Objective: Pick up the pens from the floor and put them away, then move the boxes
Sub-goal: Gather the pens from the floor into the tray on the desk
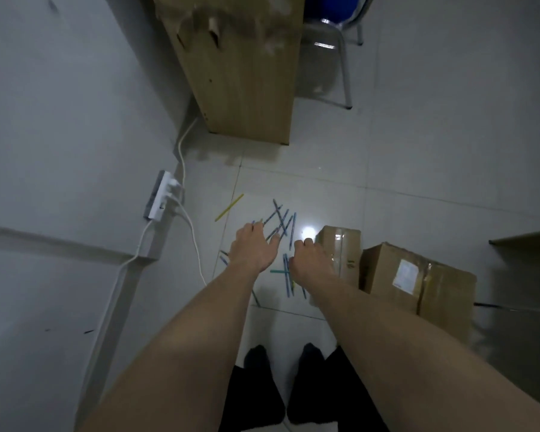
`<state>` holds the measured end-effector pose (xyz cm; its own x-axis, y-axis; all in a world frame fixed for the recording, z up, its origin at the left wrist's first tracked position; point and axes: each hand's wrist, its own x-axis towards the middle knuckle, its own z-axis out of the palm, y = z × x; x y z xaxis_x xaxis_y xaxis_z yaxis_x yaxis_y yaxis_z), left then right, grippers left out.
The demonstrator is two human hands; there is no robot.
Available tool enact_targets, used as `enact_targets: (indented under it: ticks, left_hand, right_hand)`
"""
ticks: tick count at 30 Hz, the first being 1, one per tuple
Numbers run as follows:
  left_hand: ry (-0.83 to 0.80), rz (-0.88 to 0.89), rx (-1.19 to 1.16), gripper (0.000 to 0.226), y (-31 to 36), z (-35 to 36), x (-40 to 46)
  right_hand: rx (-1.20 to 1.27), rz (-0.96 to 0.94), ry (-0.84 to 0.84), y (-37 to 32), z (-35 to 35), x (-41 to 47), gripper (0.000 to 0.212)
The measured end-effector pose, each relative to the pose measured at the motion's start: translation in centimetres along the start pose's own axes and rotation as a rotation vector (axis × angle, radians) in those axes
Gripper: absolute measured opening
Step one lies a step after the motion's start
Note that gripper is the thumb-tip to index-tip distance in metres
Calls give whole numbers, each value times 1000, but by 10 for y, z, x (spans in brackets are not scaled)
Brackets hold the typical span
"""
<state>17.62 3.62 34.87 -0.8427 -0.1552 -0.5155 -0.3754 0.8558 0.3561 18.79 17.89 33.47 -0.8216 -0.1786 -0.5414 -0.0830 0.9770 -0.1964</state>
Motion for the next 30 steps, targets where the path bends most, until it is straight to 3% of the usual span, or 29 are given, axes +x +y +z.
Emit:
enact_targets:
  ticks: [8,15,21,30]
  left_hand:
    - [-31,-67,-26,63,-103,182,91]
    - [-4,-126,-59,59,-157,289,162]
    - [137,-156,-86,37,-191,336,190]
    - [329,-339,-173,25,-227,346,193]
  right_hand:
    - [-59,7,-65,38,197,109,41]
    - [-125,50,-77,68,310,179,40]
    - [-161,47,2,84,355,215,38]
    - [-195,48,76,94,377,225,30]
